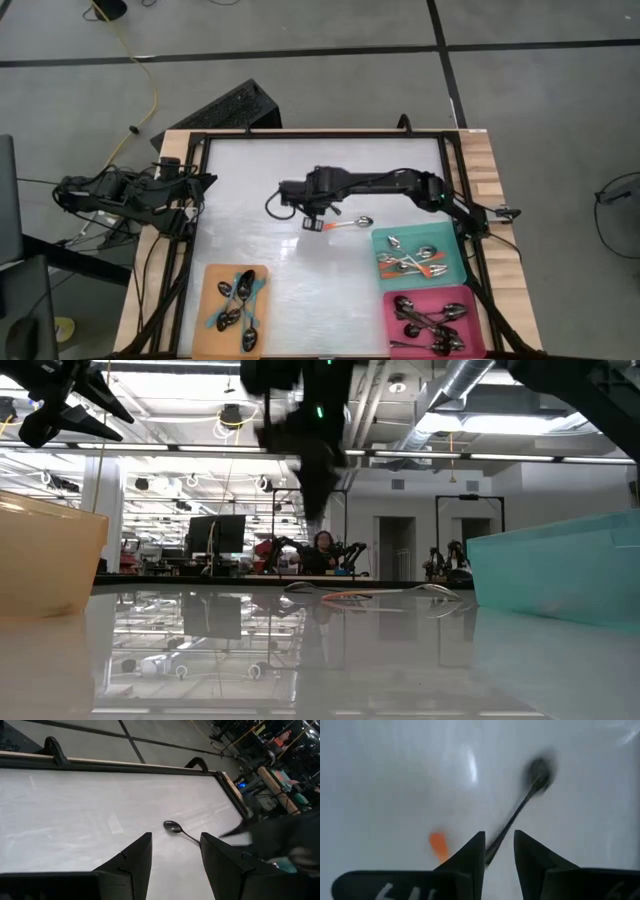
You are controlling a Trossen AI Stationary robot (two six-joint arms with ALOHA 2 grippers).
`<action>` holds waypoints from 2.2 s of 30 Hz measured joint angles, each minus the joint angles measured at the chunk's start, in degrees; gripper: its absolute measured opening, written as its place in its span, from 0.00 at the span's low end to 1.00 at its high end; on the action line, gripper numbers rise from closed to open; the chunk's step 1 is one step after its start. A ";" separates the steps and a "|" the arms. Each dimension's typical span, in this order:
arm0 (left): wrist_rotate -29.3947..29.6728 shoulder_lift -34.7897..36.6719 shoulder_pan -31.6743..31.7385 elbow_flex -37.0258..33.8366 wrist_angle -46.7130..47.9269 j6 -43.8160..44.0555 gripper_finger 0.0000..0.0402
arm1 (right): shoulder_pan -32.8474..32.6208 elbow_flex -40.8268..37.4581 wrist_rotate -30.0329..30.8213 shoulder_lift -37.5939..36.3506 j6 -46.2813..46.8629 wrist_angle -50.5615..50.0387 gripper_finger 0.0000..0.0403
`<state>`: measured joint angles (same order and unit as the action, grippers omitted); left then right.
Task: Sort silverware by color (type)
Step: Put the orange spoon into the blue bin
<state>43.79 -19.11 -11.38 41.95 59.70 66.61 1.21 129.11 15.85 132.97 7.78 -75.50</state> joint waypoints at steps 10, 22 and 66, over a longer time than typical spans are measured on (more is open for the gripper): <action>0.02 0.00 0.00 0.00 0.00 -2.29 0.38 | -2.13 -27.70 5.06 -8.15 0.98 -2.85 0.27; 0.48 0.00 0.00 0.00 0.00 -2.34 0.38 | -1.81 -65.02 -5.68 -32.17 -6.99 42.99 0.27; 0.59 -0.02 0.01 0.02 1.38 -2.41 0.38 | 1.42 -59.32 -12.78 -22.15 -9.91 41.58 0.03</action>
<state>44.38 -19.14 -11.37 41.98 61.08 64.19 2.63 69.79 3.07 110.82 -2.13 -33.91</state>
